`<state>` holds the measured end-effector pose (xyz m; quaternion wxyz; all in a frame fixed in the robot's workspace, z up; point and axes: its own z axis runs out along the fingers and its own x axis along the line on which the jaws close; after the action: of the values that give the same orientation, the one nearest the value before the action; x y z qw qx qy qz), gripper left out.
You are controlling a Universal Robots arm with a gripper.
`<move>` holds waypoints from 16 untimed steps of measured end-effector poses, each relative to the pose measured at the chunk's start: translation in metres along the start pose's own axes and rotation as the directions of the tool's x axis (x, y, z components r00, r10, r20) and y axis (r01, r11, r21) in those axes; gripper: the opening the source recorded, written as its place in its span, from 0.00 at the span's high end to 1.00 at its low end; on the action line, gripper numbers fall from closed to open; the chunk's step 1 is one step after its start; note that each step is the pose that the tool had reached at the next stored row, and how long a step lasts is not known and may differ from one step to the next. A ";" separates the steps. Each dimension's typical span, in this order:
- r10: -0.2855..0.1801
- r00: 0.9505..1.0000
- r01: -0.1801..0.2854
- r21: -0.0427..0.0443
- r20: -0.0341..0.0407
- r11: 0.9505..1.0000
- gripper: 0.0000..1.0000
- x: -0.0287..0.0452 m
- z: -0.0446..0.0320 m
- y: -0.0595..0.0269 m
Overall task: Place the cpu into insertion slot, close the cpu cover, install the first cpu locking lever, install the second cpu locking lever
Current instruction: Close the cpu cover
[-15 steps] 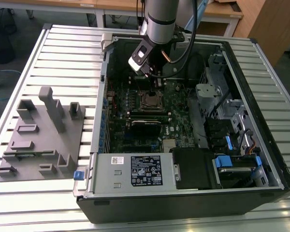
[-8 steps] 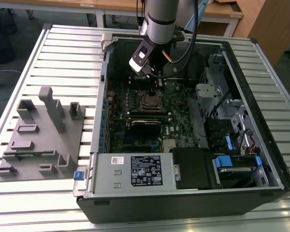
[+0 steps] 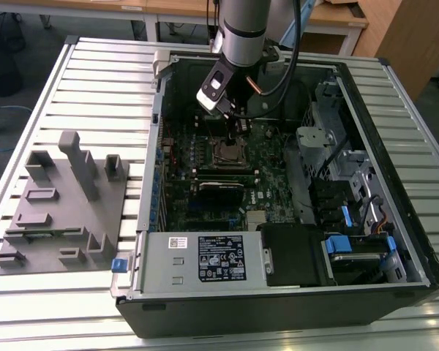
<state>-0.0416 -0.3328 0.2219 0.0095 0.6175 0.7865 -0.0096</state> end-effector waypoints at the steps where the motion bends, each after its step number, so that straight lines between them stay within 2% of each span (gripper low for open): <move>1: 0.000 1.000 0.000 0.000 0.000 1.000 0.90 0.0000 0.0000 0.0000; 9: -0.003 1.000 0.003 0.000 0.000 1.000 0.90 0.0000 0.0000 0.0000; 13: -0.033 0.999 0.033 -0.001 0.000 0.999 0.90 0.0000 0.0000 0.0000; 16: -0.037 0.999 0.037 -0.001 0.000 0.999 0.90 0.0000 0.0000 0.0000</move>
<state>-0.0416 -0.3328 0.2219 0.0097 0.6027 0.7978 -0.0094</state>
